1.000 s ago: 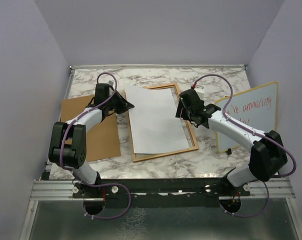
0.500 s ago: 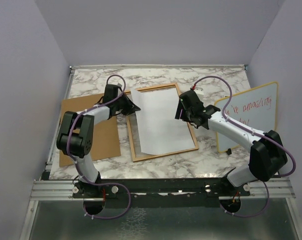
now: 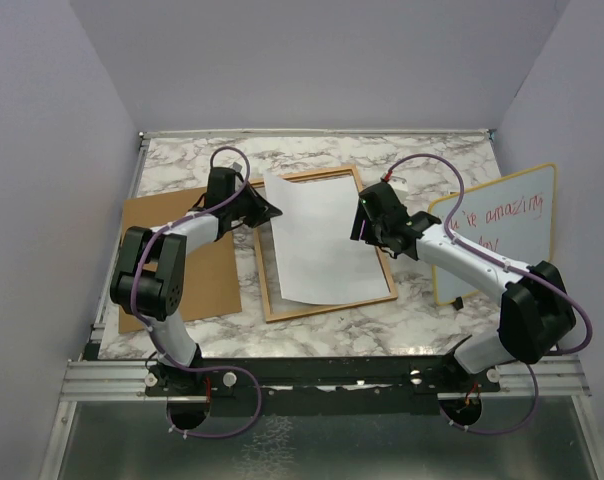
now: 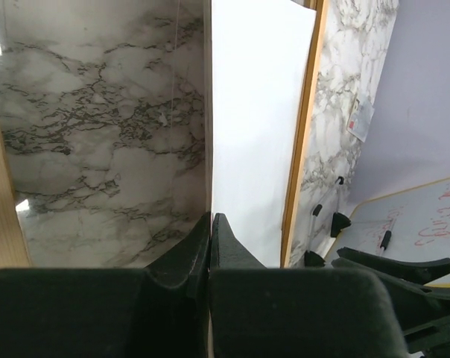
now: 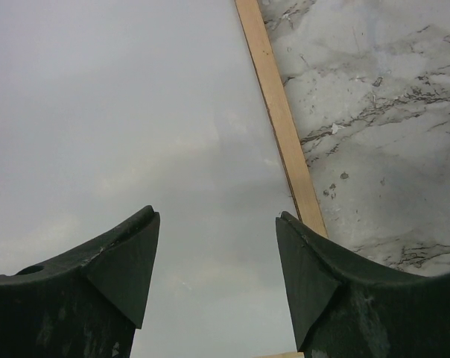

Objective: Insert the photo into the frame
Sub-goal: Turn over the photo from the photo frame.

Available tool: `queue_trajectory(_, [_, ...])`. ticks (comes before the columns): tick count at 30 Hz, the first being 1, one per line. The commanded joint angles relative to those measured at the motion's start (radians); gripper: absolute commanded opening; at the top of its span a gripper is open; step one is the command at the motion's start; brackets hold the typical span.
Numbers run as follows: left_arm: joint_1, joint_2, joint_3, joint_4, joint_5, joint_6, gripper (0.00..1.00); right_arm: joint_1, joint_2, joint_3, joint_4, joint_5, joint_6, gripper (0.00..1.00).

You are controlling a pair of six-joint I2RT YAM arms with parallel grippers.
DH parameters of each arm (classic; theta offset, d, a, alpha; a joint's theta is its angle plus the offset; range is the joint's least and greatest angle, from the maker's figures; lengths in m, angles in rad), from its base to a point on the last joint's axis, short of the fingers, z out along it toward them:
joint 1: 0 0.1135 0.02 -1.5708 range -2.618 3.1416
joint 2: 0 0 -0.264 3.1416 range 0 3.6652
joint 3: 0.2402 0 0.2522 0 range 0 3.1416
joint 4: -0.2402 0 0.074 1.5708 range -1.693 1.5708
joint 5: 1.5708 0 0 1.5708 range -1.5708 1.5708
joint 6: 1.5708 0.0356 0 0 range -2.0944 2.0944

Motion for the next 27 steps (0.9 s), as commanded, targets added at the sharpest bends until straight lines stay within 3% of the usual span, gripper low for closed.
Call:
queue_trajectory(1, [-0.004, -0.018, -0.014, 0.032, -0.056, 0.004, 0.0, -0.004, -0.026, -0.006, 0.011, -0.013, 0.008, 0.68])
queue_trajectory(17, [-0.002, -0.096, -0.049, -0.021, -0.212, 0.028, 0.0, -0.004, -0.034, -0.019, 0.017, -0.026, 0.016, 0.68])
queue_trajectory(27, [-0.015, -0.002, -0.051, 0.105, -0.072, -0.016, 0.0, -0.004, -0.046, -0.032, 0.019, -0.028, 0.021, 0.68])
